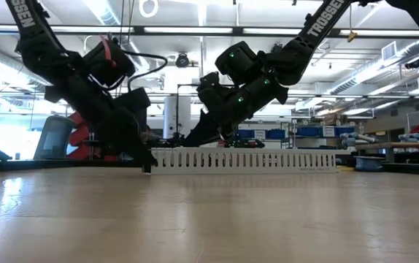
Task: Ziptie cables
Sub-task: Close the white cable duct with the white cable duct cover
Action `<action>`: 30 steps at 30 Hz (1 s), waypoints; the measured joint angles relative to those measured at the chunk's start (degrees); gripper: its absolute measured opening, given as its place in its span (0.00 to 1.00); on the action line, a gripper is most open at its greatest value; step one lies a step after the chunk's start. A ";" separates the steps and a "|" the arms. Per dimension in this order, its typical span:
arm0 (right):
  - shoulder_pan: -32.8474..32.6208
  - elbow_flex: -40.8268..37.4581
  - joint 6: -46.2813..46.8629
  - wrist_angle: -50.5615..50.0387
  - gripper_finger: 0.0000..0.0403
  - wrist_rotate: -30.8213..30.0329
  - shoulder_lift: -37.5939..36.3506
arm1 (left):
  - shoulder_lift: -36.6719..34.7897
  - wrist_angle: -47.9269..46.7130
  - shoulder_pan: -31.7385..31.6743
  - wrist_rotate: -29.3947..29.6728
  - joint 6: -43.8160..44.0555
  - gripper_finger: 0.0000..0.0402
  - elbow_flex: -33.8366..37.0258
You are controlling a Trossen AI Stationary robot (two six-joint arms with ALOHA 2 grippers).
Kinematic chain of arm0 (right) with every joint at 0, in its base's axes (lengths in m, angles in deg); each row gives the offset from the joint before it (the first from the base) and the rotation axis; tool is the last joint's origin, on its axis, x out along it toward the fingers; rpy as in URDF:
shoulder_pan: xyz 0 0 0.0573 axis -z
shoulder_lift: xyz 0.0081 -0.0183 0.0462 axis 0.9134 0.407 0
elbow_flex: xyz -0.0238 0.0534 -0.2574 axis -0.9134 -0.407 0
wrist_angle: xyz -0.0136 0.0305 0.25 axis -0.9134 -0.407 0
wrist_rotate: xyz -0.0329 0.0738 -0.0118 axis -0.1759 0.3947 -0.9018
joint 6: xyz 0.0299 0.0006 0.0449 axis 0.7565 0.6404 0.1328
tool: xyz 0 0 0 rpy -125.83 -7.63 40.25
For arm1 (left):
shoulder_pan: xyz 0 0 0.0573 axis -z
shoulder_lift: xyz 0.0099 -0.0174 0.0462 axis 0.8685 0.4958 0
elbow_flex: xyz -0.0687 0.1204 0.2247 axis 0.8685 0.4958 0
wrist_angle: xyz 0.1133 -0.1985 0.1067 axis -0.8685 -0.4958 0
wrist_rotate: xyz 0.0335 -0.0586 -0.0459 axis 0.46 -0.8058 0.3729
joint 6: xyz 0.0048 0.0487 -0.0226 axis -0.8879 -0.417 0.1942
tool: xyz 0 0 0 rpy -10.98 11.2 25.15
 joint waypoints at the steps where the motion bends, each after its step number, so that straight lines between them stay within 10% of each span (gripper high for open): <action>1: 0.00 0.00 0.00 0.00 0.00 0.00 0.00 | 0.71 0.59 -0.02 0.02 0.47 0.73 0.00; 18: -0.04 -0.17 0.49 1.82 0.00 1.53 -1.62 | 2.10 2.69 0.02 -0.47 1.23 0.55 -0.02; 30: 0.95 -0.13 -1.52 -28.51 0.00 -8.94 -13.01 | 2.10 2.32 0.02 -0.38 1.08 0.55 -0.07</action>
